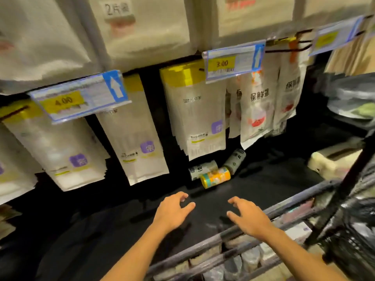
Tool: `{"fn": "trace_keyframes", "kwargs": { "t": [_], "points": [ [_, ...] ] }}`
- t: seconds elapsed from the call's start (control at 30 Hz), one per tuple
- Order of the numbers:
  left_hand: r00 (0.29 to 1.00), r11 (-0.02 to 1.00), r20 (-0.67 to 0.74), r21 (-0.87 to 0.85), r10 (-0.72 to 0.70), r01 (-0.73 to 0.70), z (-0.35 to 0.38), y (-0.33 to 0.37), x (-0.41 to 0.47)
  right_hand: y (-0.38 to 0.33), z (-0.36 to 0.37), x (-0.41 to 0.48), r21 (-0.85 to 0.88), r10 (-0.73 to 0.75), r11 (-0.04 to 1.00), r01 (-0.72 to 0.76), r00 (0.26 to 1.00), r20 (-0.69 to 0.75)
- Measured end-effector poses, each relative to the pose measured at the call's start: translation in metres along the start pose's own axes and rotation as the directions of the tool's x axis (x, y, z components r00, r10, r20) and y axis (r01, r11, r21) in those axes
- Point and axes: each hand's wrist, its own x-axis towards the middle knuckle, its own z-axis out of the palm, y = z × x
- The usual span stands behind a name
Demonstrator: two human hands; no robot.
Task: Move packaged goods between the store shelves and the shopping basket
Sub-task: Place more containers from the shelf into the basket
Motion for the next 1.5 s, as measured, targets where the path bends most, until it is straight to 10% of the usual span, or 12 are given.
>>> {"fn": "trace_keyframes", "kwargs": {
  "t": [0.5,0.97,1.13,1.5],
  "points": [
    [0.971,0.931,-0.228,-0.365,-0.068,-0.021,0.125,-0.09,0.289,0.091,0.097,0.279,-0.432,-0.485,0.831,0.35,0.837,-0.254],
    [0.918,0.711,-0.345,-0.695,-0.195,-0.11,0.138,-0.088,0.283,0.098,0.109,0.268,-0.48,-0.52,0.814,0.328,0.78,-0.349],
    [0.891,0.616,-0.329,-0.784,-0.314,-0.073,0.119,-0.069,0.244,0.094,0.098,0.214,-0.326,-0.461,0.877,0.353,0.808,-0.367],
    [0.952,0.846,-0.3,-0.524,-0.07,-0.103,0.061,-0.004,0.081,0.055,0.033,0.035,0.178,-0.111,0.964,0.196,0.91,-0.401]
  ]
}}
